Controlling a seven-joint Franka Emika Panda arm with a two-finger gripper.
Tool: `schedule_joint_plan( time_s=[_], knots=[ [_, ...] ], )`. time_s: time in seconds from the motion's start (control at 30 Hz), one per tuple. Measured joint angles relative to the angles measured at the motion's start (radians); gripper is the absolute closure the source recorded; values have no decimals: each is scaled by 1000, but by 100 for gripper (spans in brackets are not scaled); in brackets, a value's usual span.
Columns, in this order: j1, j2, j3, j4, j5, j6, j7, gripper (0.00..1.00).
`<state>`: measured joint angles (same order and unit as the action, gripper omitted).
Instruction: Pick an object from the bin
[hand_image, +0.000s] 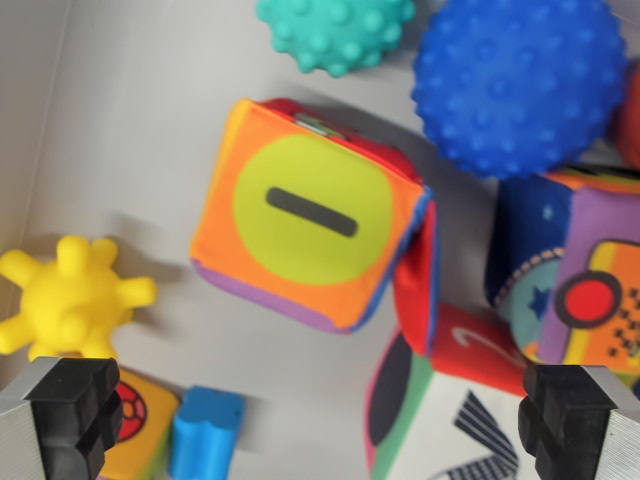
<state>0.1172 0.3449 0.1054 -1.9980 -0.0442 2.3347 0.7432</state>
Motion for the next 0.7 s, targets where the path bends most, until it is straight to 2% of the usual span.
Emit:
schedule_joint_plan(
  time_s=[0.17, 0.7],
  knots=[
    [11, 32, 3, 4, -3, 27, -2, 0],
    [18, 154, -10, -4, -20, 155, 2, 0]
  ],
)
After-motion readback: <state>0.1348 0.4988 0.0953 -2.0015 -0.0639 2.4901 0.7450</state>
